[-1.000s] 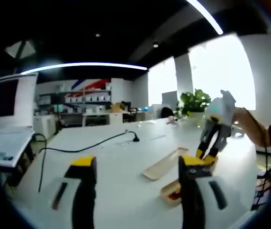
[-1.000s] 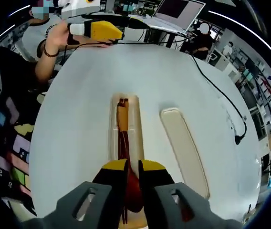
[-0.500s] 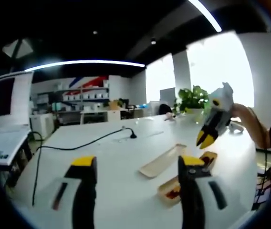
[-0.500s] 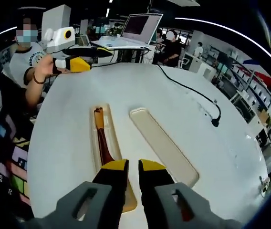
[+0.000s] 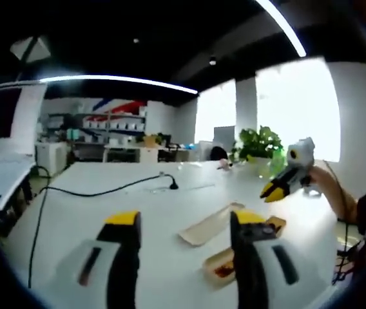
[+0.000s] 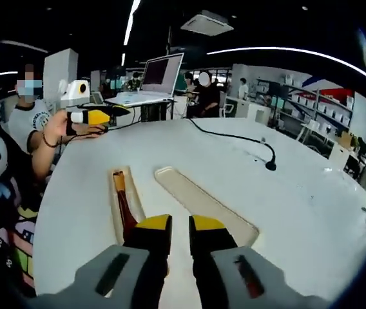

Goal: Arrange the utensils inside the cutlery case until each visible utensil rests in its matching compartment.

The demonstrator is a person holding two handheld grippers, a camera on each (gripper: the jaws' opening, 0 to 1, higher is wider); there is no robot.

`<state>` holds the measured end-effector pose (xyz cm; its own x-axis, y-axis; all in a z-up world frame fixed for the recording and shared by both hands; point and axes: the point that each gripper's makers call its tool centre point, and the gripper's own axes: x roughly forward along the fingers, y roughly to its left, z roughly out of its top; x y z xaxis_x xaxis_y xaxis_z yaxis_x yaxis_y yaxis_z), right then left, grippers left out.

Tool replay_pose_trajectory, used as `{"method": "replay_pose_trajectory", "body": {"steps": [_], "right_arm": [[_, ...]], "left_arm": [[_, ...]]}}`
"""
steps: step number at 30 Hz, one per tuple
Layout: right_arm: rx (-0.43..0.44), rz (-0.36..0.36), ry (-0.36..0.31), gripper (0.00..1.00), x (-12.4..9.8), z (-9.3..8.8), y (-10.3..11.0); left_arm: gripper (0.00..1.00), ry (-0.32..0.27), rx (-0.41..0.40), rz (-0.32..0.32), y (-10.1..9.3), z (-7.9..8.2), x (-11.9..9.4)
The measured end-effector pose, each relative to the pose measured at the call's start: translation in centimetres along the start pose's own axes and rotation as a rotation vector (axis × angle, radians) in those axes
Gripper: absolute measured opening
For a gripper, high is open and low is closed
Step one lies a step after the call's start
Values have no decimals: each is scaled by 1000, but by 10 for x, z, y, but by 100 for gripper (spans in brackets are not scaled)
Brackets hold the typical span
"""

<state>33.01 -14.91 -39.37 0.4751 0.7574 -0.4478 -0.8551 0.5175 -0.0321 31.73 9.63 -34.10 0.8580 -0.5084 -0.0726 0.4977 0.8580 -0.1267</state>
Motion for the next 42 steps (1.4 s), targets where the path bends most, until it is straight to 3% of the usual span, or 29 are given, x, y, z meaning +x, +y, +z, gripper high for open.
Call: {"method": "replay_pose_trajectory", "body": {"steps": [9, 14, 20, 22, 24, 28, 34, 36, 42], "right_arm": [[32, -68, -2, 18, -12, -15, -30], [57, -84, 6, 19, -17, -26, -42], [59, -103, 67, 22, -13, -42, -64], [59, -106, 82, 22, -10, -47, -71], [60, -124, 87, 23, -7, -52, -80], [145, -88, 90, 24, 3, -58, -83], [176, -86, 135, 25, 17, -66, -88], [190, -80, 123, 25, 19, -63, -88], [233, -61, 134, 25, 23, -63, -90]], "left_arm": [[59, 82, -72, -60, -1, -14, 29], [59, 112, -51, -86, -2, -16, 46], [51, 217, -151, -178, -15, -42, 63], [46, 271, -141, -214, -20, -53, 66], [43, 301, -207, -214, -21, -62, 70], [45, 309, -229, -224, -23, -66, 80], [46, 365, -342, -259, -25, -73, 87], [46, 355, -372, -260, -24, -71, 90], [58, 380, -467, -243, -24, -80, 99]]}}
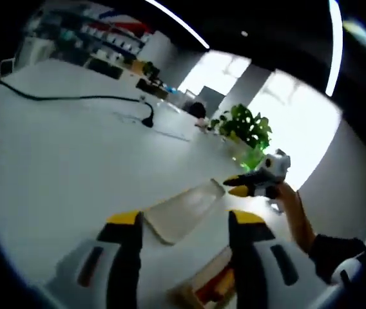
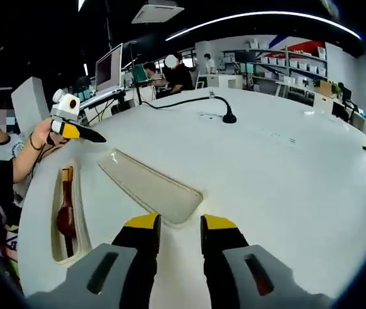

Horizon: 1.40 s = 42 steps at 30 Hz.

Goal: Arrange the utensils inside the cutlery case until each visible utensil rests in its matching compartment.

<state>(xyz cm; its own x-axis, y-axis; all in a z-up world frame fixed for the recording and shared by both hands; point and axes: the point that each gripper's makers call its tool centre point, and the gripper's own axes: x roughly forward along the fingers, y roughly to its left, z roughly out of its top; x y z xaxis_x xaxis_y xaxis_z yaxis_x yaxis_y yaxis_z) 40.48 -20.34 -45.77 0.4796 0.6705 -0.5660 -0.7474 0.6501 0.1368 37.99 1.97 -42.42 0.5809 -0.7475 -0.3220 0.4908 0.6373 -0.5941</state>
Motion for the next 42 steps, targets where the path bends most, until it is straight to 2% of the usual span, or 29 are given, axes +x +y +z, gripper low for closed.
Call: {"method": "replay_pose_trajectory", "body": {"steps": [4, 8, 14, 19, 24, 28, 34, 39, 42], "right_arm": [[11, 16, 9, 25, 4, -2, 0], [45, 32, -20, 25, 6, 3, -1], [59, 38, -6, 25, 9, 0, -2], [72, 50, -16, 24, 12, 0, -1], [85, 50, -14, 20, 13, 0, -2], [105, 35, -13, 16, 12, -1, -4], [161, 6, -36, 10, 7, -3, -11], [225, 15, -63, 9, 3, -2, -6], [246, 6, -93, 4, -1, 1, -7]], "left_arm": [[56, -5, -72, -27, 2, -3, 3], [55, -2, -83, -31, 1, -3, 5], [55, 22, -113, -55, -4, -8, 6], [54, 54, -98, -28, 0, -15, 10], [52, 58, -105, -33, -1, -16, 10], [45, 46, -130, -8, 6, -14, 13], [28, 35, -159, 11, 16, -17, 14], [24, 21, -148, 19, 17, -15, 13], [21, 4, -127, 28, 19, -13, 13]]}}
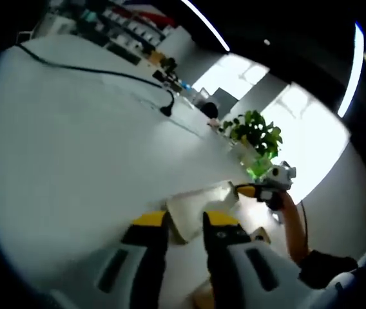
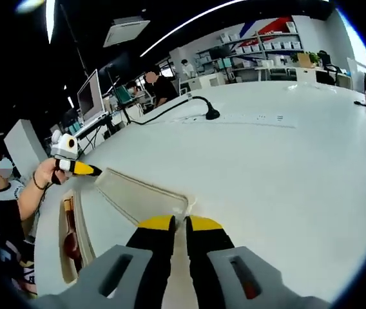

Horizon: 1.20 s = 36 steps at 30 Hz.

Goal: Arrange the utensils inside the cutlery case until each visible utensil rests in its matching compartment.

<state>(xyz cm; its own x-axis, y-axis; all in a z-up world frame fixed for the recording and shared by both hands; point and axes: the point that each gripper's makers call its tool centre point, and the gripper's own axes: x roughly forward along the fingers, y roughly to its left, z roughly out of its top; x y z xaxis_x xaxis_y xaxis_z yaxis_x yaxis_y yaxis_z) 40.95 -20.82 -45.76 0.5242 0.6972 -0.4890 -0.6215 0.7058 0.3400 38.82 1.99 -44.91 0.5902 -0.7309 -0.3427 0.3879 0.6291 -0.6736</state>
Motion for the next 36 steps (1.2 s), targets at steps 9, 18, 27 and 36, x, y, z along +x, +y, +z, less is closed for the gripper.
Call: {"method": "replay_pose_trajectory", "body": {"steps": [9, 18, 27, 36], "right_arm": [[21, 74, -138, 2, -12, 8, 13], [-108, 108, -194, 1, -18, 6, 19], [-255, 67, -221, 1, -22, 11, 27], [-259, 62, -260, 1, -32, 16, 40]], "left_arm": [[7, -95, 108, -22, -1, 14, -11], [4, -125, 242, -84, -8, 14, -18], [3, -140, 316, -79, -11, 16, -23], [4, -196, 339, -105, -25, 24, -39]]}}
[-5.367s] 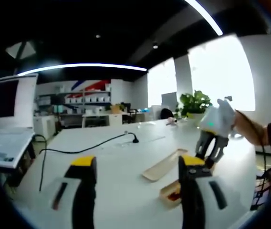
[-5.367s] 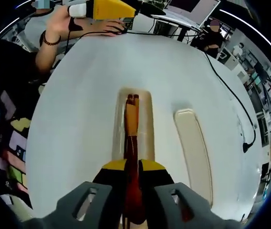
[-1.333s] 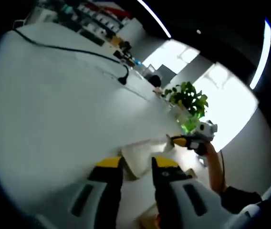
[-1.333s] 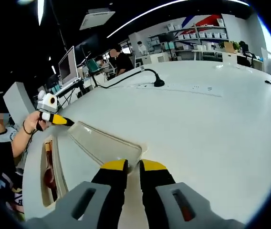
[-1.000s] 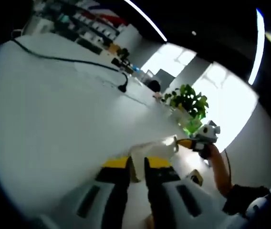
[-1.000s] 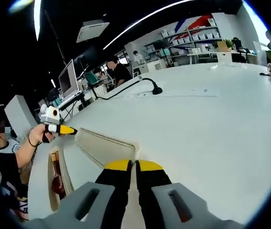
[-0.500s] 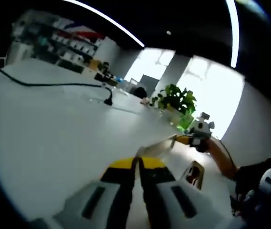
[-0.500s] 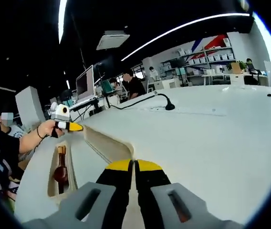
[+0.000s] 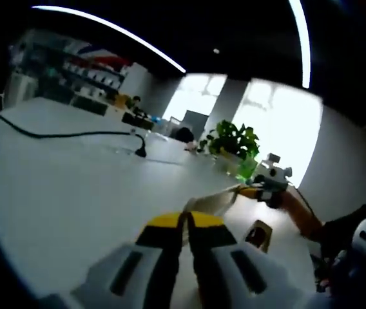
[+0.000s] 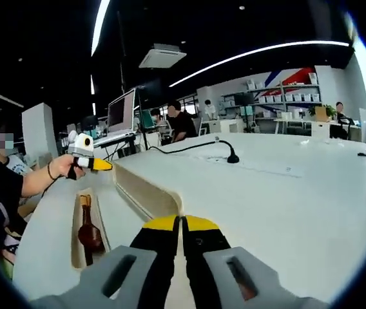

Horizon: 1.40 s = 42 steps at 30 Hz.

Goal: Arrange the utensils inside the cutlery case until each visible utensil rests in its matching compartment.

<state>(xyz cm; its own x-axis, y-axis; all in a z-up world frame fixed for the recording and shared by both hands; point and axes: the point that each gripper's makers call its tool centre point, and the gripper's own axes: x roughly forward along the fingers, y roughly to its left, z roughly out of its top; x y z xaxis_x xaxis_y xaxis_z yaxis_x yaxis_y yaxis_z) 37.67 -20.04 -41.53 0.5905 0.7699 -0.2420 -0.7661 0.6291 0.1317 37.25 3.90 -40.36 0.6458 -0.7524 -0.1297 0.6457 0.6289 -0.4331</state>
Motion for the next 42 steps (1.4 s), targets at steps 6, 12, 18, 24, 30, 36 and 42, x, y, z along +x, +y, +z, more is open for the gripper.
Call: {"method": "replay_pose_trajectory", "body": {"steps": [6, 12, 18, 24, 30, 36, 42], "right_arm": [[-65, -6, -13, 1, -11, 4, 21], [-129, 3, -32, 1, -20, 8, 41], [-170, -1, -48, 1, -31, 10, 48], [-155, 3, -66, 1, -40, 6, 50], [-145, 10, -79, 1, -46, 1, 57], [-150, 24, -57, 1, -46, -13, 63], [-142, 27, -58, 1, -46, -17, 64]], "left_arm": [[4, -31, 17, -8, -8, 1, -15], [4, -79, 9, -16, -15, 3, -29], [4, -96, 35, -24, -28, -2, -41], [4, -95, 50, -37, -37, -9, -45], [4, -100, 54, -44, -42, -14, -51], [4, -98, 47, -43, -37, -18, -53], [4, -93, 48, -38, -36, -22, -53]]}}
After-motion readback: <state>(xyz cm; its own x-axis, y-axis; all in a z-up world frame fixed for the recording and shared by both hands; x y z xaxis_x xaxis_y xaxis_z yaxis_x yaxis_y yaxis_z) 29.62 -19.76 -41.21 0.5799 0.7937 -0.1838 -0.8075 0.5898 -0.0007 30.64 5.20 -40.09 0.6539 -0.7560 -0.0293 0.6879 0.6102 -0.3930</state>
